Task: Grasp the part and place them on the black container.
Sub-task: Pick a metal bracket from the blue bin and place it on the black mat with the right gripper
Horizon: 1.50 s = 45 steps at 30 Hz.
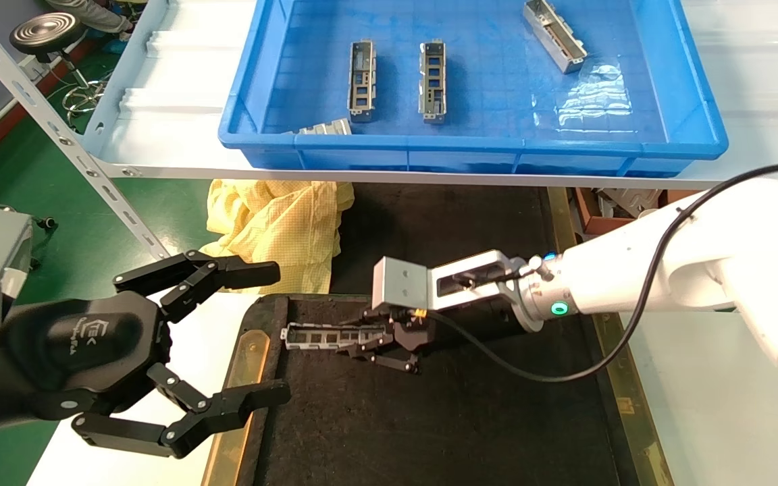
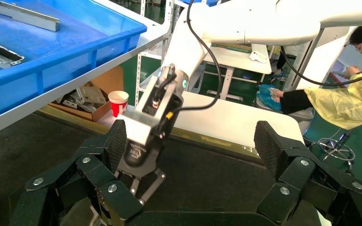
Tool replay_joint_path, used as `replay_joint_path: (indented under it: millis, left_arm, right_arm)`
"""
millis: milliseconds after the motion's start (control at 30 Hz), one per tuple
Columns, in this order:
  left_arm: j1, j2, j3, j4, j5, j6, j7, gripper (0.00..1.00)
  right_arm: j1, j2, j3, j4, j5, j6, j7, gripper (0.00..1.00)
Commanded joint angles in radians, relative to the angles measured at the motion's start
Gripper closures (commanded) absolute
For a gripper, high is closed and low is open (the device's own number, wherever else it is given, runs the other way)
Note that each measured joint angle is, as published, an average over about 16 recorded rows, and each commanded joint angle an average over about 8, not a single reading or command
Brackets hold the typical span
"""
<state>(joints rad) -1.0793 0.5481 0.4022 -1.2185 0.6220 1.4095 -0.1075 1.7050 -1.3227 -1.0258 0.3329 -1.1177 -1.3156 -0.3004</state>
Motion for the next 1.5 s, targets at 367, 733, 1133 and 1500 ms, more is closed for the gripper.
replay_joint_path:
  millis: [367, 733, 1133, 1500]
  left_arm:
    - [0.0, 0.0, 0.0, 0.0, 0.0, 0.0, 0.0, 0.0]
    - [0.0, 0.0, 0.0, 0.0, 0.0, 0.0, 0.0, 0.0]
    - [0.0, 0.0, 0.0, 0.0, 0.0, 0.0, 0.0, 0.0]
    - [0.0, 0.0, 0.0, 0.0, 0.0, 0.0, 0.0, 0.0]
  right_arm:
    - [-0.039, -0.025, -0.007, -0.026, 0.014, 0.027, -0.019, 1.0]
    - [-0.075, -0.032, -0.035, 0.014, 0.027, 0.09, 0.003, 1.0]
    - [-0.101, -0.035, -0.075, 0.035, 0.043, 0.141, 0.015, 1.0]
    - [-0.12, -0.037, -0.112, 0.051, 0.074, 0.173, 0.024, 1.0]
